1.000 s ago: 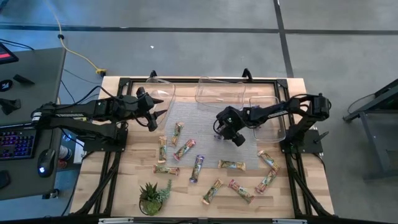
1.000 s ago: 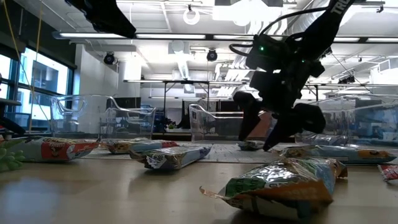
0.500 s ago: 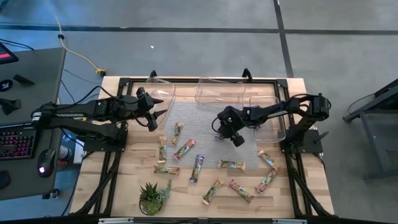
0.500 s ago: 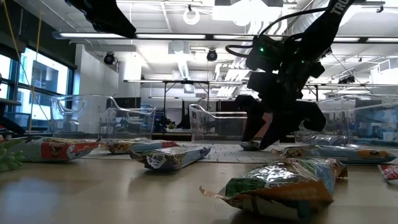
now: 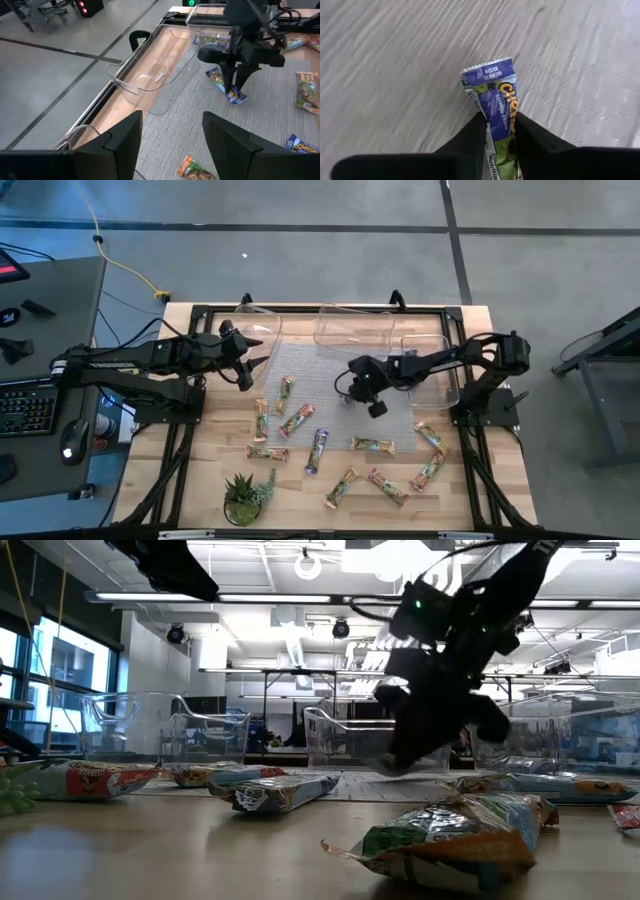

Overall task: Pick and place Granola Bars by type
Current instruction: Put the blue granola bar into the right transparent bin

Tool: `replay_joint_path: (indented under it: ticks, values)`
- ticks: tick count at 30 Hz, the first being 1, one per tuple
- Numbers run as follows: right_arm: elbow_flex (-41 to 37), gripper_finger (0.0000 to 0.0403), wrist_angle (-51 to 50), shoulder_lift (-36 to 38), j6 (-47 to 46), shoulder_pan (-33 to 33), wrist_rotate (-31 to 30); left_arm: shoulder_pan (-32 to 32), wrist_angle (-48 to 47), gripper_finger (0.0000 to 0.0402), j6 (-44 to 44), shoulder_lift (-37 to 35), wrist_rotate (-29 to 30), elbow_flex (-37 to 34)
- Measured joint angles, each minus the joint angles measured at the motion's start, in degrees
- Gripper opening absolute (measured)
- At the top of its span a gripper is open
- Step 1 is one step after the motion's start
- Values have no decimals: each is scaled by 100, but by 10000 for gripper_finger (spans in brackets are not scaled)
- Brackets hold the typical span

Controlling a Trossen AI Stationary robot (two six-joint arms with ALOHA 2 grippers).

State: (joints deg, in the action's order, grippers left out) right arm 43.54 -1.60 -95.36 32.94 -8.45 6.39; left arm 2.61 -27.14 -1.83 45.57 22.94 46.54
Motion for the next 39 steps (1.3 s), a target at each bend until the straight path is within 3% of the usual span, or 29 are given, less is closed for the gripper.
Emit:
replay_joint_path:
  ticks: [5,9,13,16,25,27,29,33,39]
  values:
    - [411,50,-312,7,-428,329,-606,0,0,202,1,0,0,0]
    - [1054,48,-1328,9,-502,603,-1686,0,0,202,0,-1,0,0]
    - [1962,52,-2752,12,-1014,855,-2934,0,0,202,2,0,0,-1]
    - [2694,49,-4069,12,-1499,988,-3534,0,0,202,2,0,0,0]
    - [4166,52,-8206,100,-3750,998,-4364,0,0,202,1,-1,2,0]
    - [4130,55,-8829,289,-4470,944,-4469,0,3,202,1,1,0,0]
    - [3912,56,-8774,616,-5154,855,-4396,0,-1,202,1,0,0,-1]
    - [3096,56,-8082,1413,-6219,653,-3947,0,3,202,2,1,0,-1]
    - [1432,57,-6994,2468,-7848,335,-3755,0,2,202,2,-1,0,-2]
